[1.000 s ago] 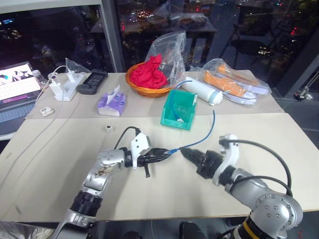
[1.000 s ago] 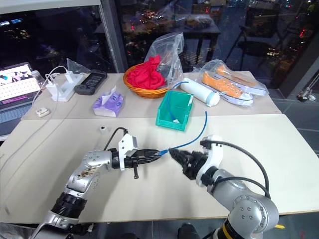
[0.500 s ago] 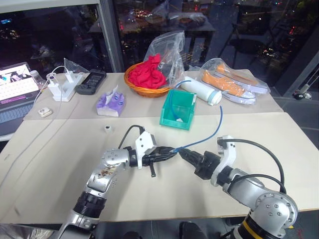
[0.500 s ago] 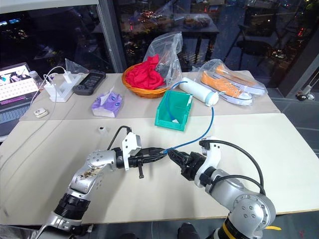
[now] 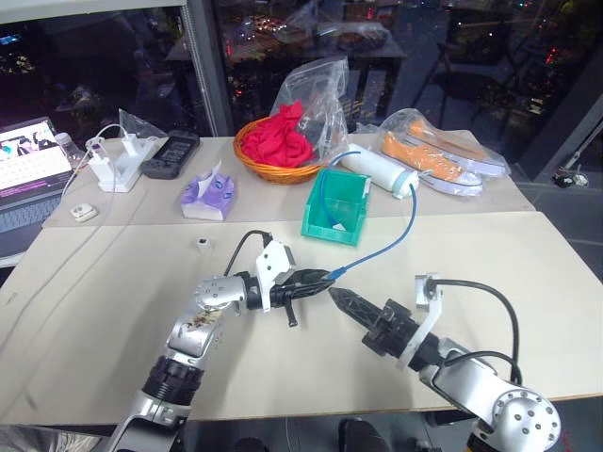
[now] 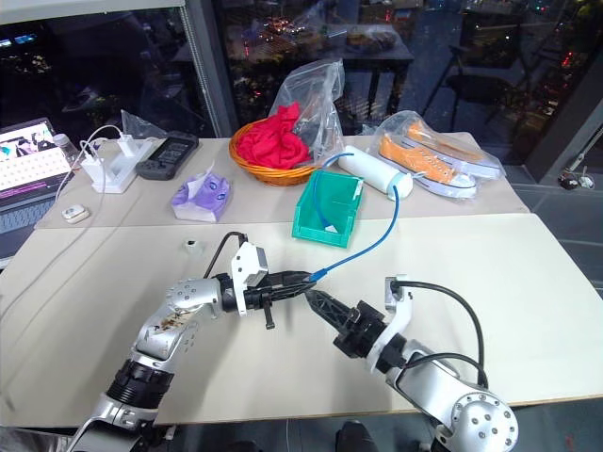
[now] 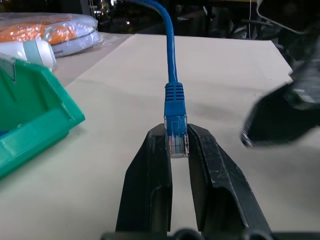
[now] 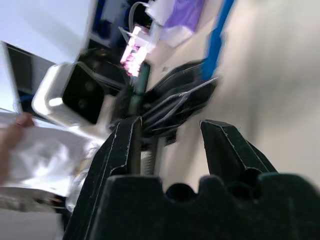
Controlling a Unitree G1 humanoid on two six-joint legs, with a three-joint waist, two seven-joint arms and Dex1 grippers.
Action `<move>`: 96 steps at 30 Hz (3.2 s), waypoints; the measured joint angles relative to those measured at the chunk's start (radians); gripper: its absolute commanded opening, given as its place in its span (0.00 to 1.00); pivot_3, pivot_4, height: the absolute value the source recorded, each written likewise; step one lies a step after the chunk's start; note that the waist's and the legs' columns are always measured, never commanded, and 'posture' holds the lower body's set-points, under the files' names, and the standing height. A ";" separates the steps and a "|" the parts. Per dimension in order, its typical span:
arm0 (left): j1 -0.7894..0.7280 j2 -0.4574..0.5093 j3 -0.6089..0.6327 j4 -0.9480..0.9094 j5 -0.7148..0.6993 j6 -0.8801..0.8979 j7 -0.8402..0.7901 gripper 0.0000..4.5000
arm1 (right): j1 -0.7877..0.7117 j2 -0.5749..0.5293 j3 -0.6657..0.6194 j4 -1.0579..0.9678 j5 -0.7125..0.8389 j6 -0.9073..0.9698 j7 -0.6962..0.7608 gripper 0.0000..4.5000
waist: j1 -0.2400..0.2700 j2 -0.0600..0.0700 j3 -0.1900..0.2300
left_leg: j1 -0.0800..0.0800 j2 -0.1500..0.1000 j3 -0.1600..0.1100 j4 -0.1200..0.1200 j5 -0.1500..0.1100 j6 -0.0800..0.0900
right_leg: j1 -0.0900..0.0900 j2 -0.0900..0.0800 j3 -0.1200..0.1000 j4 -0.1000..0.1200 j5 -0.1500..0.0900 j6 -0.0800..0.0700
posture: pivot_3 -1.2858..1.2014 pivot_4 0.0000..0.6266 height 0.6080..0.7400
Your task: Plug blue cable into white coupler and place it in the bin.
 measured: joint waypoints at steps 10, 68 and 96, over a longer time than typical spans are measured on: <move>-0.002 0.000 -0.007 -0.011 0.000 0.002 0.020 0.04 | 0.003 -0.154 0.144 0.046 0.103 -0.251 -0.098 0.49 | -0.003 0.000 0.000 | 0.000 0.000 0.000 0.000 0.000 0.000 | 0.000 0.000 0.000 -0.001 0.000 0.000 | 0.52 0.24 0.87; 0.039 0.051 -0.020 -0.064 -0.001 0.034 0.011 0.04 | -0.013 -0.288 0.306 0.133 0.051 -0.523 -0.127 0.49 | 0.009 0.000 0.000 | -0.001 0.000 0.000 0.000 0.000 0.000 | 0.000 0.000 0.000 -0.002 0.000 0.000 | 0.52 0.24 0.87; 0.035 0.045 -0.025 -0.059 0.002 0.012 0.013 0.03 | -0.020 -0.289 0.321 0.138 0.059 -0.536 -0.139 0.02 | 0.009 0.000 0.000 | -0.001 0.000 0.000 0.000 0.000 0.000 | 0.000 0.000 0.000 -0.002 0.000 0.000 | 0.52 0.24 0.87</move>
